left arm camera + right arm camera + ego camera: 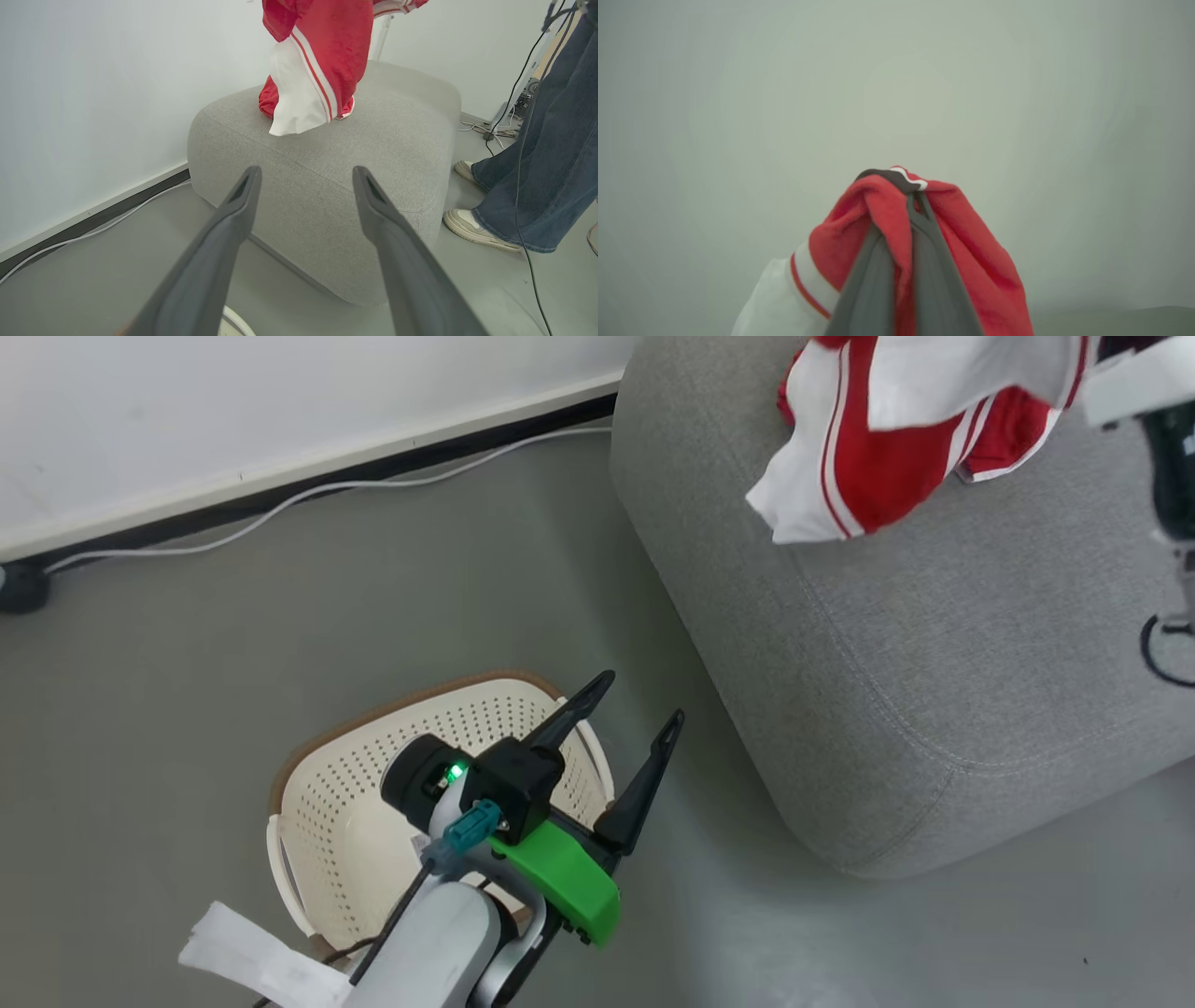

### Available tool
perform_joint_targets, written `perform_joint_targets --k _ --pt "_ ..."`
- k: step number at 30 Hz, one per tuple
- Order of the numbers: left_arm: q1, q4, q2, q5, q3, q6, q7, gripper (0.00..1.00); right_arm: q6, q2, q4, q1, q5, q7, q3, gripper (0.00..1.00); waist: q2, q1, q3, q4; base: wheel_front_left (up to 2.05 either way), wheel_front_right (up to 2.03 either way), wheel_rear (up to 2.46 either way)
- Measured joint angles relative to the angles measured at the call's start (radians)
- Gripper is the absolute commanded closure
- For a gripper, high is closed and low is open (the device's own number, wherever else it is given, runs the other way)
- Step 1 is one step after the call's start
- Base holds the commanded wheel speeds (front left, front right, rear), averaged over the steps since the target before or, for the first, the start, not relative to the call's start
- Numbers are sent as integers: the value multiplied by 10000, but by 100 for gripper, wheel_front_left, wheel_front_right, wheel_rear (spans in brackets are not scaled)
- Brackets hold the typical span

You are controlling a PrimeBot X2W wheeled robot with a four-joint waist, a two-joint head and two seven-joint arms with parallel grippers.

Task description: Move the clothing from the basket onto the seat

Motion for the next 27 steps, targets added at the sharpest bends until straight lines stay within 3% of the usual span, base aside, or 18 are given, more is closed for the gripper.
perform_joint_targets --k 10,14,27 --pt "-786 -575 159 360 127 79 270 0 -259 -1250 518 -1716 169 660 -1066 100 0 0 1215 599 0 0 0" --pt "-1014 -779 349 570 270 155 353 0 -512 -1703 859 -2137 236 725 -1645 100 0 0 1709 832 0 0 0" --pt "-1349 -1120 625 662 372 163 748 0 -777 -2800 2190 -2488 234 807 -2451 100 0 1 3048 1323 0 0 0"
